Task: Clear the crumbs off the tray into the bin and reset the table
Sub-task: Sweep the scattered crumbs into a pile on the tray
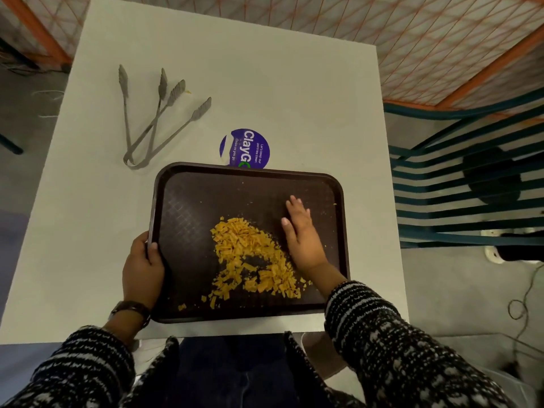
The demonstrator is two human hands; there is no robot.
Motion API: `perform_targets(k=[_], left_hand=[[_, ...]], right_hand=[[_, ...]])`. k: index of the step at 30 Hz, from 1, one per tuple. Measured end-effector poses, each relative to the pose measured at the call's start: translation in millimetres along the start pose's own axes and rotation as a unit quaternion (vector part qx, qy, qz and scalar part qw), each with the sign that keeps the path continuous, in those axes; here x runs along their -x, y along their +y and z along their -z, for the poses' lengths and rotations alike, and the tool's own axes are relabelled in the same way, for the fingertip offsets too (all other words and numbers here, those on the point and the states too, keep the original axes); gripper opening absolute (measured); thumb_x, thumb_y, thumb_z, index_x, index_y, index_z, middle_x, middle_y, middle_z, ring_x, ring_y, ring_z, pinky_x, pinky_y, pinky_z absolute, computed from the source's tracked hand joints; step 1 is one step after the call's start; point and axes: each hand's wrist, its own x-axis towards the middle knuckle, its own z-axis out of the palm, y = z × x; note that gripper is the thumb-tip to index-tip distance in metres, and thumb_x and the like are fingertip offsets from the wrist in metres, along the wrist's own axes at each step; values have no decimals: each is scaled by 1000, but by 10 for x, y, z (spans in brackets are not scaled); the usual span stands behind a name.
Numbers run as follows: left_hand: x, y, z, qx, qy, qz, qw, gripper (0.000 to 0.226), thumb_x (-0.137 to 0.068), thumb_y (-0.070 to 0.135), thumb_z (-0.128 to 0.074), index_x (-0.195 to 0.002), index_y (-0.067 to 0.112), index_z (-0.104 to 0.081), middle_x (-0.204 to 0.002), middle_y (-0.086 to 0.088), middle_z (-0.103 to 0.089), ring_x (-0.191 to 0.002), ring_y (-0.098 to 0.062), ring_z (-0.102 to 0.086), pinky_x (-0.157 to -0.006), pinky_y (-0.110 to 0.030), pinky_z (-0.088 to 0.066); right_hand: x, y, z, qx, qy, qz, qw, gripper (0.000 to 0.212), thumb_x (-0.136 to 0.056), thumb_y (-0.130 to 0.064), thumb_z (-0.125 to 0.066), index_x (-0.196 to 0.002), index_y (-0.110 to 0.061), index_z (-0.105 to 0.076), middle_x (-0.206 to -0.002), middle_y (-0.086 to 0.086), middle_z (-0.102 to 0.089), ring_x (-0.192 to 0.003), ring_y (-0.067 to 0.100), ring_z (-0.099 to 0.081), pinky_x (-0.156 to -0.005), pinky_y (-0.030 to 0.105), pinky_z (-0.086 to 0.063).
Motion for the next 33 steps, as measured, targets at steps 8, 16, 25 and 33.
perform_targets(k=[8, 16, 25, 33], left_hand=[[-4, 51, -30, 14, -10, -3, 1000, 33, -98, 16, -37, -128, 5, -44, -119, -24, -58, -104, -41, -54, -85, -43, -42], [52, 119, -95, 32, -9, 1, 999, 34, -98, 18, -36, -129, 7, -43, -119, -21, -58, -106, -39, -54, -87, -41, -42], [96, 117, -92, 33, -4, 17, 999, 36, -98, 20, -35, -131, 8, -42, -123, -21, -57, -109, -40, -53, -91, -43, -42], [97, 91, -86, 33, -9, 8, 999, 35, -98, 21, -34, -130, 10, -43, -121, -21, -58, -107, -40, -53, -89, -44, -42]], right_hand=[[-157, 478, 398, 233, -25, -130, 963, 70, -96, -48, -29, -146, -2, -11, -156, 19, 1, -144, 28, 4, -116, 36, 5], [-39, 336, 99, 157, 10, -189, 969, 77, -94, -53, -25, -147, -2, -3, -155, 19, 10, -143, 28, 15, -117, 40, 10], [495, -193, -409, -4, -115, -4, 993, 78, -89, -61, -25, -148, -17, -1, -157, -2, 4, -143, 9, 9, -116, 28, 7], [707, 102, -62, 20, 19, -84, 996, 82, -86, -68, -14, -147, -15, -19, -156, -3, -9, -144, 10, -3, -118, 32, 0]])
